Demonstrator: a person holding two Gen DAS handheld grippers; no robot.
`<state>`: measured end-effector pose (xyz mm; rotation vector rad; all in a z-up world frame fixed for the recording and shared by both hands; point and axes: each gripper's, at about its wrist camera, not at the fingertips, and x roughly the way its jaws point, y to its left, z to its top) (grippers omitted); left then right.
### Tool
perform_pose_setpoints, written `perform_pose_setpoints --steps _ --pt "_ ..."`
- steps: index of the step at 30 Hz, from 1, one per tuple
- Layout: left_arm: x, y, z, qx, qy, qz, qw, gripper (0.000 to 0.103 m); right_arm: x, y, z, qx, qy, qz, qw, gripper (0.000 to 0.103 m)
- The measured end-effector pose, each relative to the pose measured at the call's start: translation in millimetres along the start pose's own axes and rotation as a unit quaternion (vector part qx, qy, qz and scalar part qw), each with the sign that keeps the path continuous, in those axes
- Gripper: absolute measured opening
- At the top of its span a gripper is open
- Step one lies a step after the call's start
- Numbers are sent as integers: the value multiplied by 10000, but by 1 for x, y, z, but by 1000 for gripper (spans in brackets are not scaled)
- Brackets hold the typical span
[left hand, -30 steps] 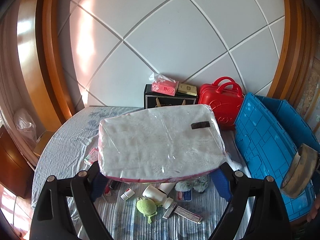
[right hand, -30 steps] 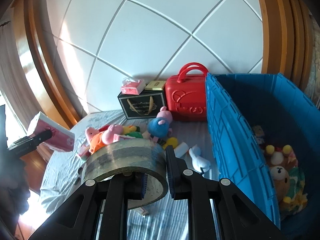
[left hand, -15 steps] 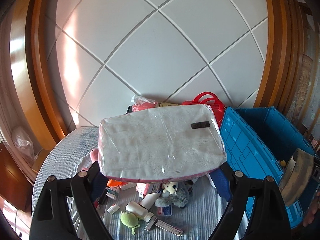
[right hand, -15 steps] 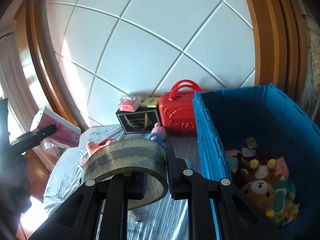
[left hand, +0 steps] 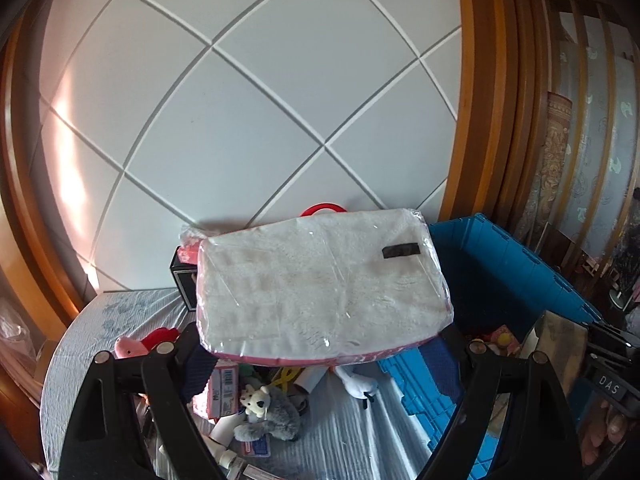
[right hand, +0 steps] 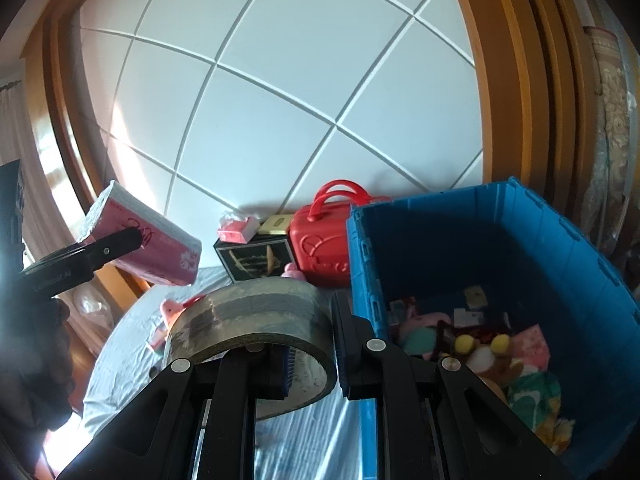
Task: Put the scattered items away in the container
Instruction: 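Lift and carry the tissue pack and tape roll over the blue bin, then open both tools to drop the tissue pack and tape roll into the bin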
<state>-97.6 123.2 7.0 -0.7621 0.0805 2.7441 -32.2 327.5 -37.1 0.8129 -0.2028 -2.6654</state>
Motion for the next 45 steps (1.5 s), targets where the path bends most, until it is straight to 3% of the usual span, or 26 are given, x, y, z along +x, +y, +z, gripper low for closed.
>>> perform_pose_setpoints --steps 13,24,45 --pt "39 -95 37 444 -14 -550 9975 87 -21 -87 25 400 -238 -459 9979 16" --pt "90 -153 42 656 197 -794 9945 87 -15 -160 41 724 -277 -820 9936 16" --pt "172 -223 74 835 390 -1035 9903 87 44 -241 71 931 -89 -1168 9887 16"
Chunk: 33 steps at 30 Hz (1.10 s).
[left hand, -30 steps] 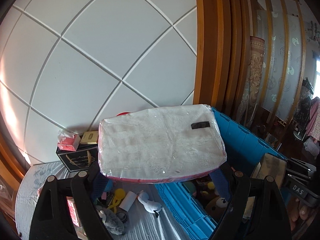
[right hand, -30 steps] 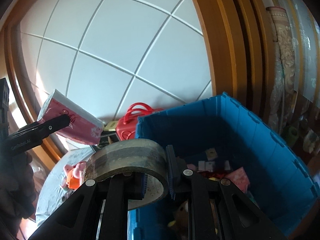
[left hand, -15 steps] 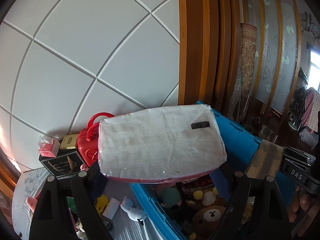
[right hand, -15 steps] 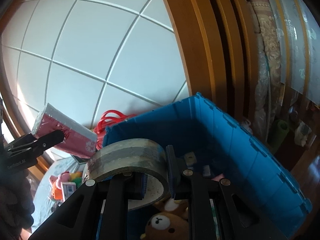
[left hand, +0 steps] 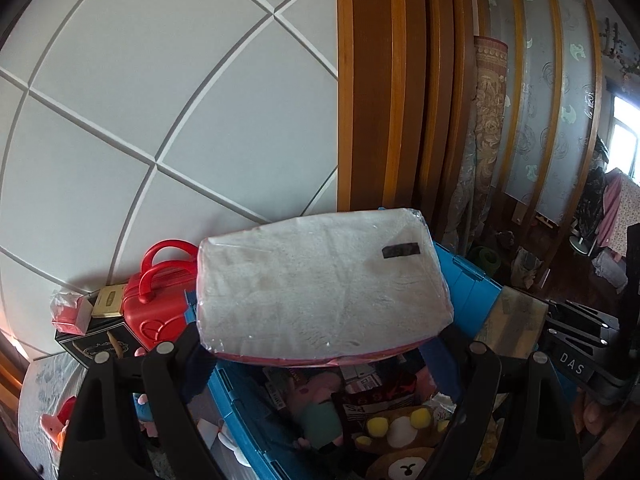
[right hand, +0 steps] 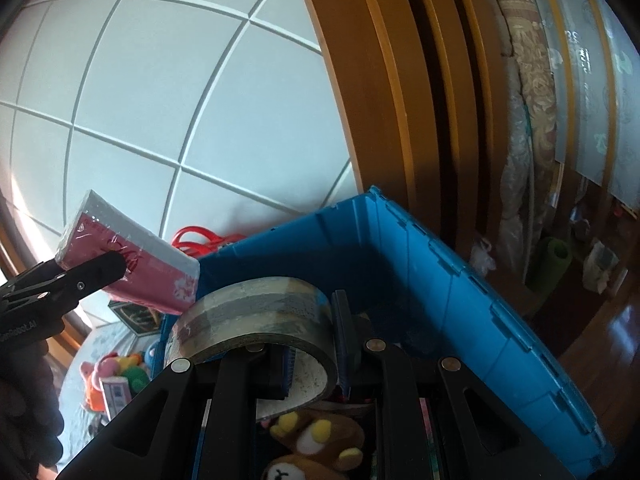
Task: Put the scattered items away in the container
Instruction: 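Open both tools to drop the tissue pack and tape roll into the bin, then move both tools back toward the remaining items on the bed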
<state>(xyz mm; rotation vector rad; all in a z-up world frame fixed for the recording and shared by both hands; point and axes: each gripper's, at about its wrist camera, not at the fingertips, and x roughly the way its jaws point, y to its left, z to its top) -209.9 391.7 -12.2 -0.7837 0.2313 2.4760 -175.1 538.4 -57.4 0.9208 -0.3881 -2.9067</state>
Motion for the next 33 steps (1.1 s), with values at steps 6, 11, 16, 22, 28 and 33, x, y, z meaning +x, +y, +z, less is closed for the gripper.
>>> perform_pose_setpoints --steps 6,11,16,22,28,33 --pt "21 -4 5 14 121 -56 9999 87 14 -10 6 20 69 -53 10000 16" --pt "38 -6 9 68 421 -158 9990 89 27 -13 11 -14 219 -38 9998 18" --pt "52 -4 7 84 745 -71 9972 103 55 -16 4 -54 858 -59 9963 99" --pt "52 2 11 98 692 -78 9975 103 55 -21 0 34 780 -65 9969 99" --pt "53 11 6 81 770 -63 9970 103 52 -23 0 53 731 -38 9973 99" --pt "44 19 -3 15 738 -1 9973 103 44 -17 -2 47 641 -15 9979 99"
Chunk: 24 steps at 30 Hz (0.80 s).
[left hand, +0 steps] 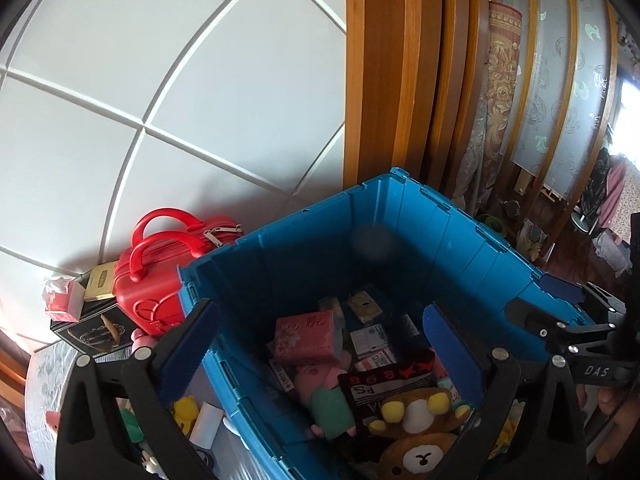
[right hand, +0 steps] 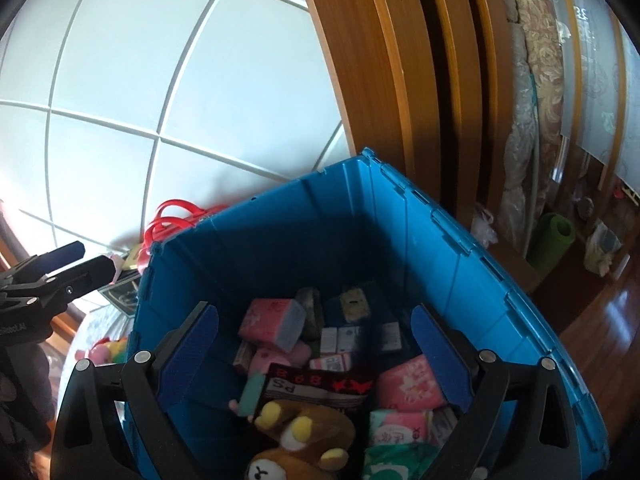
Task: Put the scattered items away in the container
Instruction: 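Move both tools back toward the remaining items on the bed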
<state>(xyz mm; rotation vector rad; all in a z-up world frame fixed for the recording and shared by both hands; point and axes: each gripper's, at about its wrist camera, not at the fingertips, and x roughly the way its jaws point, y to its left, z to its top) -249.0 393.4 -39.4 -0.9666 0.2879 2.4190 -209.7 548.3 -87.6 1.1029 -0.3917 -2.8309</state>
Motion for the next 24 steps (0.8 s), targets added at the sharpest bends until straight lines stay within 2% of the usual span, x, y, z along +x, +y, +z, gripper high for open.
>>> perform_pose_setpoints --steps 6,12,24 --pt "-16 14 -21 -98 -70 122 9999 103 -15 20 -7 -133 -107 141 9998 99" --pt "-40 38 -56 -382 -156 169 9990 103 -33 57 -18 -468 -147 428 9979 101" --pt "-84 123 -140 -867 89 514 9949 103 -54 158 -54 -1148 -97 948 9888 102"
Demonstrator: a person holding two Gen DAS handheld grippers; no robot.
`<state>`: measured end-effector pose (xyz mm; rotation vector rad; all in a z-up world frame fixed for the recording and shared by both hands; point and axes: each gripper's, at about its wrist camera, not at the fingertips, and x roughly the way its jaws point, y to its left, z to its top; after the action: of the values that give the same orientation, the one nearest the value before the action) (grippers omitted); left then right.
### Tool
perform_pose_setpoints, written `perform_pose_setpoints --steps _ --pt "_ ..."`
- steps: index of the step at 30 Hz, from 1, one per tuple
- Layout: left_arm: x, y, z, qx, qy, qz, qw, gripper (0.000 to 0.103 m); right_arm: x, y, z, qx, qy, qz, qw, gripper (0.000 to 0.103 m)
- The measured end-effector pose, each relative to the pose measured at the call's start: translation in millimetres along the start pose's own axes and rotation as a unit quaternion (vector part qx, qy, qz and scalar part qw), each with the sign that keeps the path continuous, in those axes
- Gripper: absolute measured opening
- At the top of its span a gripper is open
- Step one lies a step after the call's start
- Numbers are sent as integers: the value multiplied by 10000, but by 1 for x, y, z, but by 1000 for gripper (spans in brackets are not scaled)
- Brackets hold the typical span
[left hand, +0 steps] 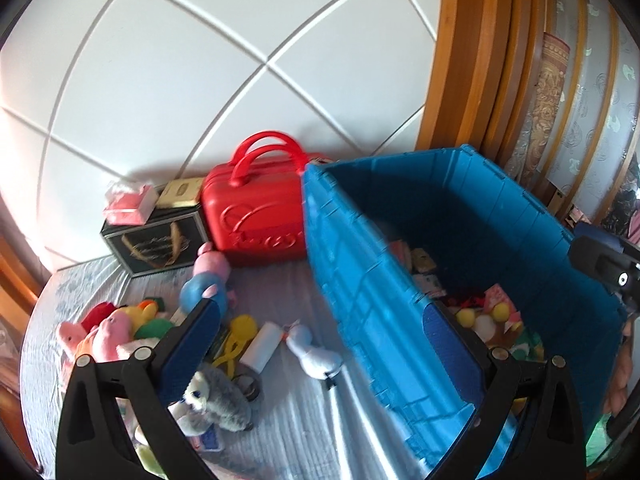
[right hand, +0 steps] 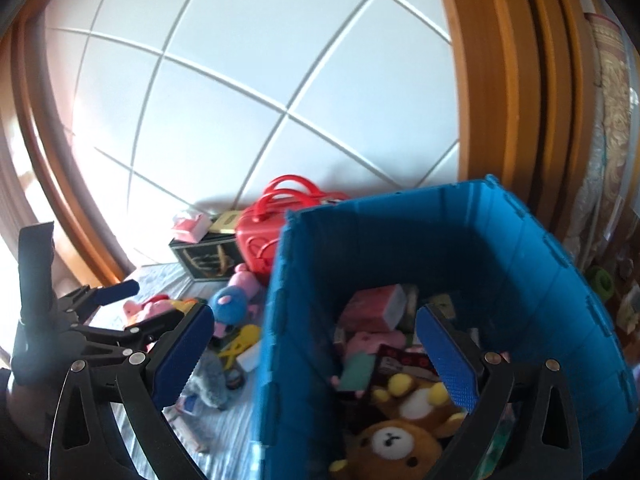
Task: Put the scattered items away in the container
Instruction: 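Move both tools back toward the remaining items on the bed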
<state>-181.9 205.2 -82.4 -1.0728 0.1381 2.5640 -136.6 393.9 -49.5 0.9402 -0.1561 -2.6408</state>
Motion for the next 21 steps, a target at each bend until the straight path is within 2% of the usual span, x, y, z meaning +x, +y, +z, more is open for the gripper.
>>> perform_pose_setpoints --steps 7,14,21 --pt "-20 62 -36 -204 136 227 9994 103 7 63 -18 -226 -9 189 9996 102" --pt "-38 114 -59 -317 168 346 9988 103 16 120 -37 -337 -8 287 9990 102" --pt "-26 164 -92 -479 459 486 9966 103 37 158 -56 -458 221 265 9984 102"
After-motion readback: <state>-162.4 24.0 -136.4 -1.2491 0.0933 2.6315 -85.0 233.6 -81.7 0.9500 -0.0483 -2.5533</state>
